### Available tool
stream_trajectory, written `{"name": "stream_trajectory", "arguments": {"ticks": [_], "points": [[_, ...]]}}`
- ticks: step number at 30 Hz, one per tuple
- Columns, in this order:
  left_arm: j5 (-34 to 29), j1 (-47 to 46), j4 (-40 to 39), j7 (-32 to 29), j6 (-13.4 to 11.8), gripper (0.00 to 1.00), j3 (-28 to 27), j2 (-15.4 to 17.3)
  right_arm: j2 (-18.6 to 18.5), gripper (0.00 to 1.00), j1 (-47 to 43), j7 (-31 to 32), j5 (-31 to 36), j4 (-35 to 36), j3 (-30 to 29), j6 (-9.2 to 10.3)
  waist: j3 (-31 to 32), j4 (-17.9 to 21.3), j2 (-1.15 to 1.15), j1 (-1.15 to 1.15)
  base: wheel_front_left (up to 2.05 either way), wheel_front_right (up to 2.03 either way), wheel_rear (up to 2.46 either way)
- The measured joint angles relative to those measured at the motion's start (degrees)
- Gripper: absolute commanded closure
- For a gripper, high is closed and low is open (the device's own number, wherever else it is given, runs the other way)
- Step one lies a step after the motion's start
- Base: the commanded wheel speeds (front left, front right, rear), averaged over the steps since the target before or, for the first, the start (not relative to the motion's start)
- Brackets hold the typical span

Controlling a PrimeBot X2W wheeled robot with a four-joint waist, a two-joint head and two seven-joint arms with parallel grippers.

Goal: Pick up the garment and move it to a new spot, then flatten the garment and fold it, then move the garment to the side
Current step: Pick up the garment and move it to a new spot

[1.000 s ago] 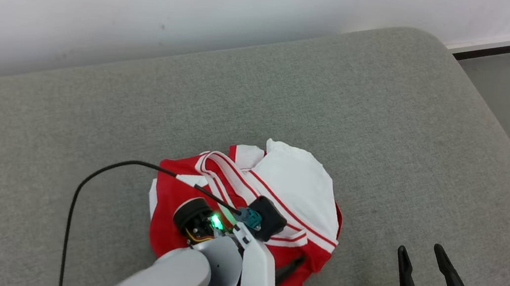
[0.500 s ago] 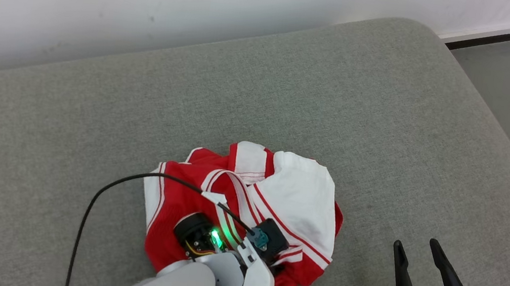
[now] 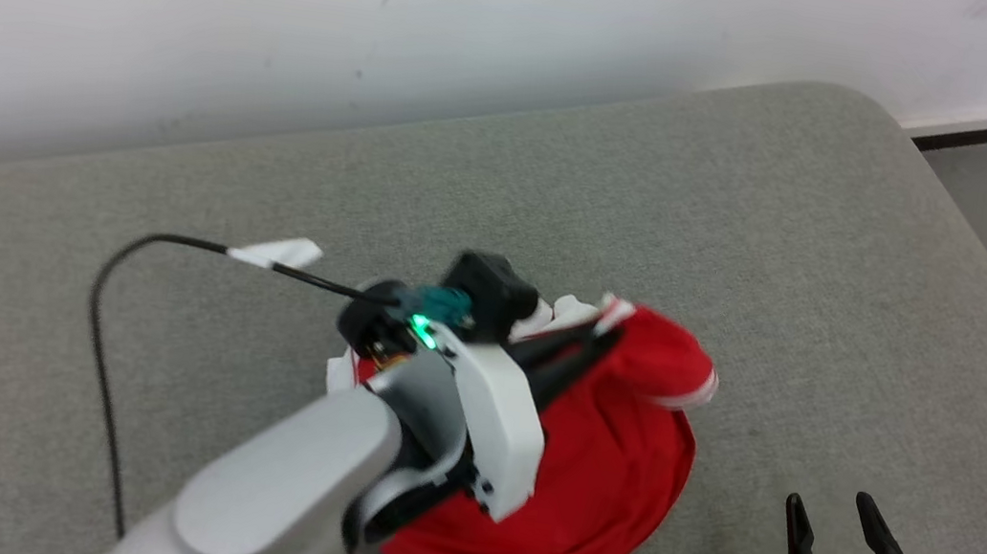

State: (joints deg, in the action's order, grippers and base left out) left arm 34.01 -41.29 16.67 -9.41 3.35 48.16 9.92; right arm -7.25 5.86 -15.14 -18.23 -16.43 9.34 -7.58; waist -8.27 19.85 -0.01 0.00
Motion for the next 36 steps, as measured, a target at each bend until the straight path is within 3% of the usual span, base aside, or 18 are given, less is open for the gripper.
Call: {"name": "stream_trajectory", "arguments": {"ticks": [8, 14, 19, 27, 36], "points": [[3.14, -2.64, -14.19, -1.78, -5.13, 1.0, -11.12, 10.05, -0.94, 0.0, -1.61, 0.0, 0.26, 0.03, -0.18, 0.0, 3.06, -5.04, 0.01, 0.0, 0.0, 0.0, 0.0], [4.99, -3.61, -18.67, -4.19, -8.65, 1.0, -20.06, 19.15, -1.23, 0.0, -2.96, 0.0, 0.41, 0.04, -0.08, 0.0, 4.87, -9.51, 0.01, 0.0, 0.0, 0.0, 0.0], [7.1, -4.64, -19.75, -6.23, -9.46, 1.0, -25.68, 25.08, -1.45, 0.0, -3.59, 0.0, 0.38, -0.18, -0.11, 0.0, 5.62, -13.52, 0.01, 0.0, 0.0, 0.0, 0.0], [7.82, -9.06, -14.51, -7.68, -9.89, 1.0, -31.42, 32.03, -1.29, 0.0, -3.08, 0.0, 0.37, -0.25, 0.97, 0.0, 5.5, -18.62, 0.01, 0.0, 0.0, 0.0, 0.0], [4.78, -7.42, -1.15, -5.01, -11.05, 1.0, -34.6, 39.13, -1.38, 0.0, -2.46, 0.0, 0.3, -0.49, 1.52, 0.0, 3.31, -19.68, 0.01, 0.0, 0.0, 0.0, 0.0]]}}
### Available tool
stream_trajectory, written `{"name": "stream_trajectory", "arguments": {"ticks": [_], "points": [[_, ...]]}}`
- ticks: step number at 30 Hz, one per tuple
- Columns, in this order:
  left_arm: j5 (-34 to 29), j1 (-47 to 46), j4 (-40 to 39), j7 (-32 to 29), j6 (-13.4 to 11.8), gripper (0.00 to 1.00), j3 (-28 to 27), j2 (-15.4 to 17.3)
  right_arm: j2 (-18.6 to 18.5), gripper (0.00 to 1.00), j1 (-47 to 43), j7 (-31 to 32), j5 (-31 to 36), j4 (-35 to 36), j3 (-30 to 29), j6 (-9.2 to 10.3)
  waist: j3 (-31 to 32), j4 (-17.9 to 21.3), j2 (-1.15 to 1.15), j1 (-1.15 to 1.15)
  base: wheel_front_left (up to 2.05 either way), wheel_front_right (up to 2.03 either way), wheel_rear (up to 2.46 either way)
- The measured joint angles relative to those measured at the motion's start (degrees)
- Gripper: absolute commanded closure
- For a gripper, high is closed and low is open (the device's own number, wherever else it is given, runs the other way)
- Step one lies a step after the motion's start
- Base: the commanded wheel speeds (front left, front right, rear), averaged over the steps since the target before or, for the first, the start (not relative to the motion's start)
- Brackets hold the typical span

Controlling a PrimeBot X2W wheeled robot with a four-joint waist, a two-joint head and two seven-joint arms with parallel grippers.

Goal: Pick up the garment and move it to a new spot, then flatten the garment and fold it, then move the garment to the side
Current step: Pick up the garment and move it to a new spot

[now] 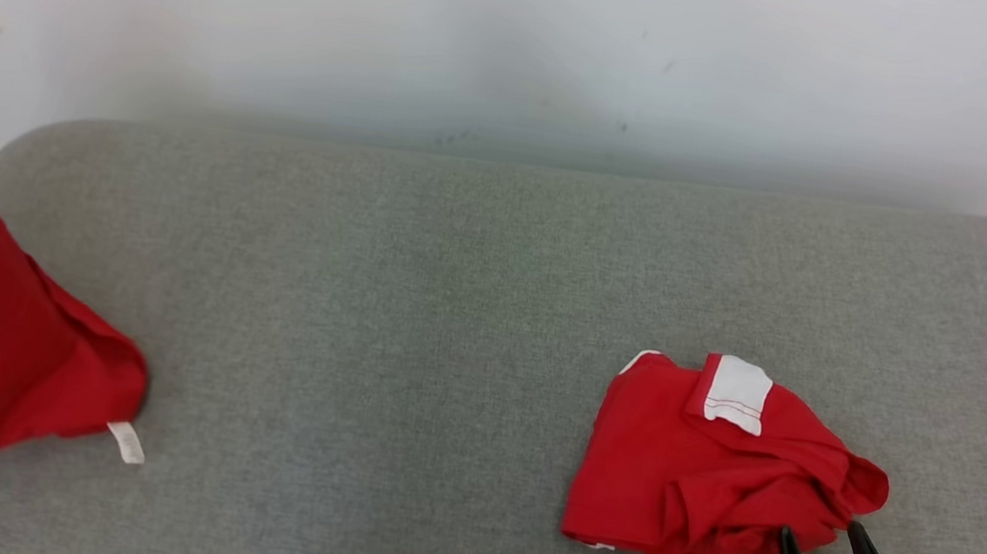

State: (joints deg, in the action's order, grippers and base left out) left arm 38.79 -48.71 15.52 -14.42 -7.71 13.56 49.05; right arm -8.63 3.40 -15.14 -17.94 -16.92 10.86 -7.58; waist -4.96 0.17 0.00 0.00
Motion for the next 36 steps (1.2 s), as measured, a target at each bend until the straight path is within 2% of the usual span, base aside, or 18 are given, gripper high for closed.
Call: {"name": "stream_trajectory", "arguments": {"ticks": [2, 5, 9, 13, 15, 16, 18, 19, 20, 29, 36], "points": [[0.0, 1.3, 3.38, 0.94, -0.4, 1.0, -0.36, 0.48, -0.09, 0.0, 0.11, 0.0, -0.11, 0.03, 0.03, 0.0, -0.62, 0.07, 0.0, 0.0, 0.0, 0.0, 0.0], [0.99, 4.09, 7.77, 2.01, 0.36, 1.0, -0.31, -0.78, -0.26, 0.0, 0.65, 0.0, -0.15, 0.04, 0.08, 0.0, -1.62, 0.35, 0.0, 0.0, 0.0, 0.0, 0.0], [2.15, 7.47, 13.15, 3.38, 1.71, 1.0, 1.0, -3.9, -0.48, 0.0, 1.11, 0.0, -0.16, 0.05, 0.13, 0.0, -3.01, 0.74, 0.0, 0.0, 0.0, 0.0, 0.0], [3.19, 10.27, 19.14, 4.75, 1.79, 1.0, 1.79, -7.44, -0.66, 0.0, 1.71, 0.0, -0.16, 0.03, 0.4, 0.0, -4.33, 1.33, 0.0, 0.0, 0.0, 0.0, 0.0], [4.1, 11.21, 22.27, 5.75, 1.7, 0.94, 1.86, -9.21, -0.73, 0.0, 2.36, 0.0, -0.16, 0.0, 0.67, 0.0, -4.74, 1.8, 0.0, 0.0, 0.0, 0.0, 0.0], [4.16, 11.59, 23.6, 6.14, 1.71, 0.87, 2.1, -9.93, -0.79, 0.0, 2.46, 0.0, -0.18, -0.03, 0.74, 0.0, -4.87, 2.04, 0.0, 0.0, 0.0, 0.0, 0.0], [4.39, 12.04, 25.94, 7.35, 1.94, 0.54, 2.32, -11.26, -0.93, 0.0, 2.46, 0.0, -0.25, -0.2, 0.81, 0.0, -5.0, 2.43, 0.0, 0.0, 0.0, 0.0, 0.0], [4.35, 12.16, 26.96, 7.83, 2.22, 0.25, 2.72, -11.67, -1.03, 0.0, 2.46, 0.0, -0.25, -0.29, 0.78, 0.0, -4.97, 2.57, 0.0, 0.0, 0.0, 0.0, 0.0], [4.36, 12.18, 27.95, 7.95, 2.4, 0.0, 2.91, -12.15, -1.11, 0.0, 2.46, 0.0, -0.25, -0.35, 0.74, 0.0, -4.88, 2.66, 0.0, 0.0, 0.0, 0.0, 0.0], [3.91, 12.43, 31.64, 12.51, 3.18, 0.0, 3.77, -13.69, -1.03, 0.0, 2.19, 0.0, -0.25, -0.79, 0.56, 0.0, -2.41, 3.2, 0.0, 0.0, 0.0, 0.0, 0.0], [1.94, 14.96, 24.52, 20.22, 3.39, 0.0, 5.05, -16.14, -1.16, 0.0, 0.35, 0.0, -0.15, -0.23, -0.9, 0.0, 0.98, 3.27, 0.0, 0.0, 0.0, 0.0, 0.0]]}}
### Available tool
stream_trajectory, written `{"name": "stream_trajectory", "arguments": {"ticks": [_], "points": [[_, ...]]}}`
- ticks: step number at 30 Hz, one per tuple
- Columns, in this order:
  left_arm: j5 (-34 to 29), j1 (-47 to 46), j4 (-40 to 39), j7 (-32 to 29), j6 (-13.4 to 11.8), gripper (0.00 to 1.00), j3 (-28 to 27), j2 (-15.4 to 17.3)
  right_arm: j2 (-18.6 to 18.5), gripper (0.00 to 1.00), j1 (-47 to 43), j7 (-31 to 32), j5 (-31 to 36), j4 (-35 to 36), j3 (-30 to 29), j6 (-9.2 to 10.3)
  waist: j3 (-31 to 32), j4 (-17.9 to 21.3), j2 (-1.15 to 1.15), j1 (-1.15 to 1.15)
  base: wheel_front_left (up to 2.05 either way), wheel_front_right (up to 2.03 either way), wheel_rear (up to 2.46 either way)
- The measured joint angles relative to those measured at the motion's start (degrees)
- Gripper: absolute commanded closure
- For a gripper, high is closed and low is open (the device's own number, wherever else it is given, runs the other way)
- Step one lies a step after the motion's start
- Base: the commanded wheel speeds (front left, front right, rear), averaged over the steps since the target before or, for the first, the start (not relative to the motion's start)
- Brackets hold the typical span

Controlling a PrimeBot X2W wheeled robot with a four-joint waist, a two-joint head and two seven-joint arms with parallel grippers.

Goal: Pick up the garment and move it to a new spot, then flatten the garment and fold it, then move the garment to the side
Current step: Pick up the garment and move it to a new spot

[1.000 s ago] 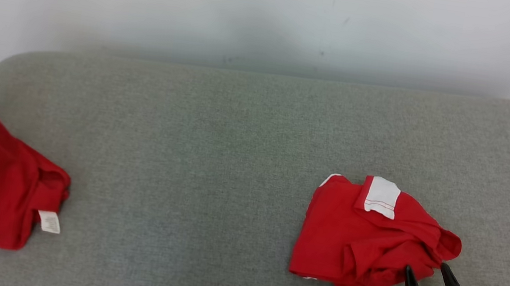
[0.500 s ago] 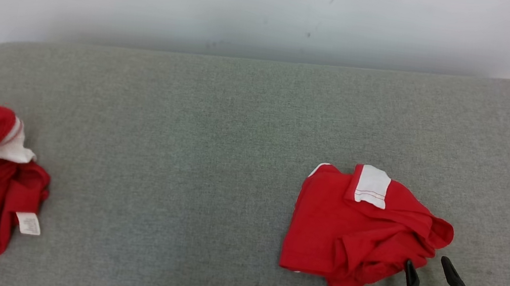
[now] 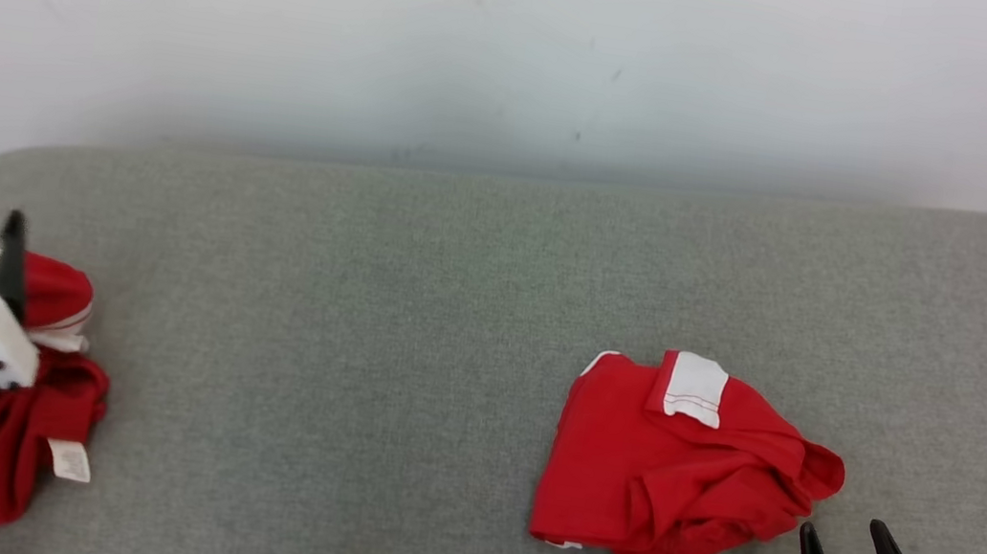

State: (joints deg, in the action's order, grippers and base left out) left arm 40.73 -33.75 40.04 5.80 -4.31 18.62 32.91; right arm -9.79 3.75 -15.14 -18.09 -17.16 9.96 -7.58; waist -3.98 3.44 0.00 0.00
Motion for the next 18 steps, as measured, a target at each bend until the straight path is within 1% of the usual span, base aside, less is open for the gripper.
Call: {"name": "stream_trajectory", "arguments": {"ticks": [3, 6, 7, 9, 10, 12, 13, 16, 17, 18], "points": [[-1.05, 2.09, -5.27, 3.02, -1.82, 0.0, 0.82, -1.74, -0.16, 0.0, -0.48, 0.0, 0.45, 0.51, -0.69, 0.0, 1.42, 0.02, 0.0, 0.0, 0.0, 0.0, 0.0], [-1.8, 5.09, -11.11, 5.21, -3.03, 0.0, 1.7, -3.22, -0.36, 0.0, -0.52, 0.0, 0.88, 1.15, -1.09, 0.0, 2.55, 0.17, 0.0, 0.0, 0.0, 0.0, 0.0], [-1.83, 6.22, -13.27, 5.78, -3.58, 0.0, 1.74, -3.87, -0.49, 0.0, -0.54, 0.0, 0.96, 1.47, -1.19, 0.0, 2.88, 0.25, 0.0, 0.0, 0.0, 0.0, 0.0], [-2.46, 8.63, -17.81, 6.81, -3.88, 0.0, 2.47, -4.75, -0.7, 0.0, -0.56, 0.0, 1.09, 2.13, -1.37, 0.0, 3.39, 0.47, -0.01, 0.0, 0.0, 0.0, 0.0], [-3.0, 9.82, -19.48, 7.25, -4.69, 0.0, 2.57, -5.16, -0.89, 0.0, -0.57, 0.0, 1.2, 2.34, -1.47, 0.0, 3.52, 0.59, 0.0, 0.0, 0.0, 0.0, 0.0], [-4.22, 12.41, -22.82, 7.95, -5.33, 0.0, 3.52, -5.76, -1.14, 0.0, -0.57, 0.0, 1.45, 2.7, -1.7, 0.0, 3.74, 0.79, 0.0, 0.0, 0.0, 0.0, 0.0], [-4.28, 13.74, -24.38, 8.39, -6.2, 0.0, 3.38, -6.57, -1.21, 0.0, -0.57, 0.0, 1.47, 2.92, -1.79, 0.0, 3.85, 0.86, 0.0, 0.0, 0.0, 0.0, 0.0], [-5.02, 17.99, -27.98, 8.94, -6.43, 0.0, 3.49, -8.11, -1.34, 0.0, -0.62, 0.0, 1.74, 3.54, -2.18, 0.0, 4.25, 1.03, 0.0, 0.0, 0.0, 0.0, 0.0], [-5.75, 19.47, -28.71, 9.0, -6.88, 0.0, 3.64, -8.4, -1.35, 0.0, -0.66, 0.0, 1.82, 3.65, -2.22, 0.0, 4.38, 1.11, 0.0, 0.0, 0.0, 0.0, 0.0], [-6.62, 21.0, -29.42, 9.11, -6.79, 0.0, 3.64, -8.62, -1.38, 0.0, -0.78, 0.0, 1.86, 3.76, -2.32, 0.0, 4.47, 1.19, -0.01, 0.0, 0.0, 0.0, 0.0]]}}
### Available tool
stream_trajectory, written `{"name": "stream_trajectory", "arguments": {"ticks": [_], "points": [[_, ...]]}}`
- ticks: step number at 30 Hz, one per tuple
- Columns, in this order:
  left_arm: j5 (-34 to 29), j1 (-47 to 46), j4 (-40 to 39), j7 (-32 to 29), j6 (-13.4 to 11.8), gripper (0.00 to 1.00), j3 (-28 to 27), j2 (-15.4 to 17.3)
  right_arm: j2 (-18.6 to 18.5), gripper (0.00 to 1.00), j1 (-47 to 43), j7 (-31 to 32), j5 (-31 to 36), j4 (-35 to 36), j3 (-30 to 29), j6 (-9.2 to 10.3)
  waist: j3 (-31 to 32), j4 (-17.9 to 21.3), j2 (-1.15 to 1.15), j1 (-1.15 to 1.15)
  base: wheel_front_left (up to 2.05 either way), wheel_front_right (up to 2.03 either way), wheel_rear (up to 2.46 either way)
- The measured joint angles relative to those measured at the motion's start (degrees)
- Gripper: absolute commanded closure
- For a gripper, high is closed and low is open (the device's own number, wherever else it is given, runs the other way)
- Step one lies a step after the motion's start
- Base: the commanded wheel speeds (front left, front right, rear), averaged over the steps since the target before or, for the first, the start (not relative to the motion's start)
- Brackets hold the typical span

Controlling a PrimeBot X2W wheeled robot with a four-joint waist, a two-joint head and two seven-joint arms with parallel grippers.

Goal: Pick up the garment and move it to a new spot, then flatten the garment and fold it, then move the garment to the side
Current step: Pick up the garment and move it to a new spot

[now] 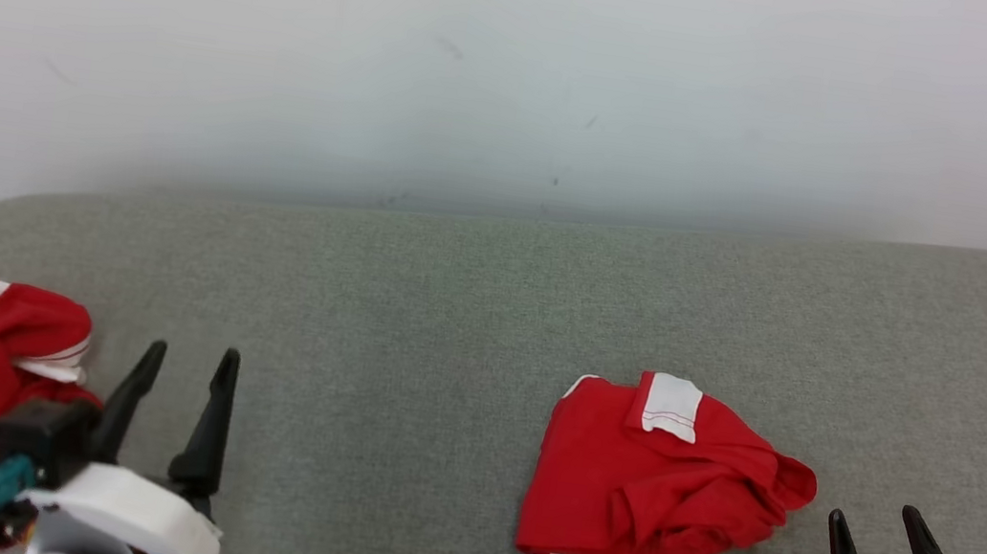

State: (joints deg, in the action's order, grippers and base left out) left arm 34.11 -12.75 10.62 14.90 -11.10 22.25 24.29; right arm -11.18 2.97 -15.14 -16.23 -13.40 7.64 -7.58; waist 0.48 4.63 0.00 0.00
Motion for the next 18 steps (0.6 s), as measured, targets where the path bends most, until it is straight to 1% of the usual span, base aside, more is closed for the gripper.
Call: {"name": "stream_trajectory", "arguments": {"ticks": [3, 5, 7, 9, 15, 16, 18], "points": [[-1.72, 4.19, -2.86, 0.09, -0.29, 0.0, -2.34, -2.36, 0.0, 0.0, -0.38, 0.0, 0.01, 0.2, -0.29, 0.0, 0.14, 0.03, 0.0, 0.0, 0.0, 0.0, 0.0], [-2.4, 7.19, -4.63, 0.18, -0.43, 0.0, -4.88, -4.67, 0.19, 0.0, -0.7, 0.0, 0.14, 0.19, -0.47, 0.0, 0.22, 0.0, 0.0, 0.0, 0.0, 0.0, 0.0], [-4.93, 10.45, -5.78, 0.18, -0.04, 0.0, -6.42, -6.47, 0.41, 0.0, -0.77, 0.0, 0.18, 0.08, -0.42, 0.0, 0.33, -0.05, 0.0, 0.0, 0.0, 0.0, 0.0], [-6.16, 13.18, -6.72, 0.19, 0.04, 0.0, -8.84, -8.81, 0.68, 0.0, -0.84, 0.0, 0.19, -0.11, -0.38, 0.0, 0.41, -0.13, 0.0, 0.0, 0.0, 0.0, 0.0], [-11.61, 20.38, -6.49, 0.22, 2.01, 0.0, -13.86, -14.91, 1.62, 0.0, -1.97, 0.0, 0.16, -1.05, -0.24, 0.0, 0.76, -0.42, 0.0, 0.0, 0.0, 0.0, 0.0], [-11.89, 21.2, -6.15, 0.22, 2.58, 0.0, -15.0, -16.15, 1.75, 0.0, -2.1, 0.0, 0.12, -1.23, -0.26, 0.0, 0.86, -0.44, 0.0, 0.0, 0.0, 0.0, 0.0], [-13.59, 22.46, -5.89, 0.22, 4.08, 0.0, -16.78, -17.57, 2.04, 0.0, -2.42, 0.0, 0.08, -1.46, -0.42, 0.0, 1.03, -0.51, 0.0, 0.0, 0.0, 0.0, 0.0]]}}
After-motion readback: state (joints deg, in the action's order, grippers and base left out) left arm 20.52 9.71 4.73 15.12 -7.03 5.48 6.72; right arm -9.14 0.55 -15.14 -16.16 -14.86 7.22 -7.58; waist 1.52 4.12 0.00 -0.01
